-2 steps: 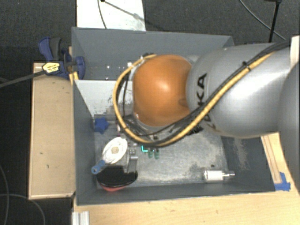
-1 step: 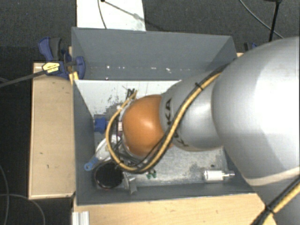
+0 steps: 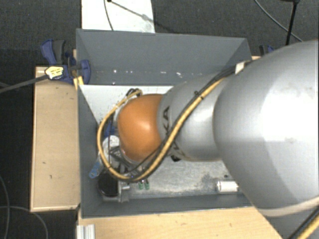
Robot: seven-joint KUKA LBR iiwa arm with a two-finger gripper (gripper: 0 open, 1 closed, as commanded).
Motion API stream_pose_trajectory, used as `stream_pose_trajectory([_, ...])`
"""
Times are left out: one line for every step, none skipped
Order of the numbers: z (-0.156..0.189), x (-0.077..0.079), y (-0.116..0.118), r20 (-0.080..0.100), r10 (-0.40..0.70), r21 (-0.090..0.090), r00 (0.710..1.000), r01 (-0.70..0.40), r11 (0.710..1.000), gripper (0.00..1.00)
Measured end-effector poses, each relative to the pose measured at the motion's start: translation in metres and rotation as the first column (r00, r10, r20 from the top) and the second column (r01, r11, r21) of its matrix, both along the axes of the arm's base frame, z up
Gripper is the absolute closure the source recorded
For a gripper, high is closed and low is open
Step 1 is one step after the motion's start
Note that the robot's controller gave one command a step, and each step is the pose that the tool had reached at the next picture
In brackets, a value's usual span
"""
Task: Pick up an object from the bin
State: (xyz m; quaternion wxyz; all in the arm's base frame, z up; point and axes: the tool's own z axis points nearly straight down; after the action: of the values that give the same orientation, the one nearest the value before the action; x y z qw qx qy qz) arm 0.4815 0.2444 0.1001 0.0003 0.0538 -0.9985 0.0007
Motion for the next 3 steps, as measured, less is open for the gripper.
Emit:
stream_pose_trajectory([0.000,0.017,-0.033,0.003,-0.020,0.002,1.000,0.020,1.000,0.00])
stream_pose_trajectory([-0.033,0.086,-0.019,-0.021,-0.056,-0.011,0.998,0.056,0.998,0.00])
stream_pose_trajectory([-0.032,0.107,-0.031,-0.008,0.078,-0.001,0.997,-0.078,0.997,0.00])
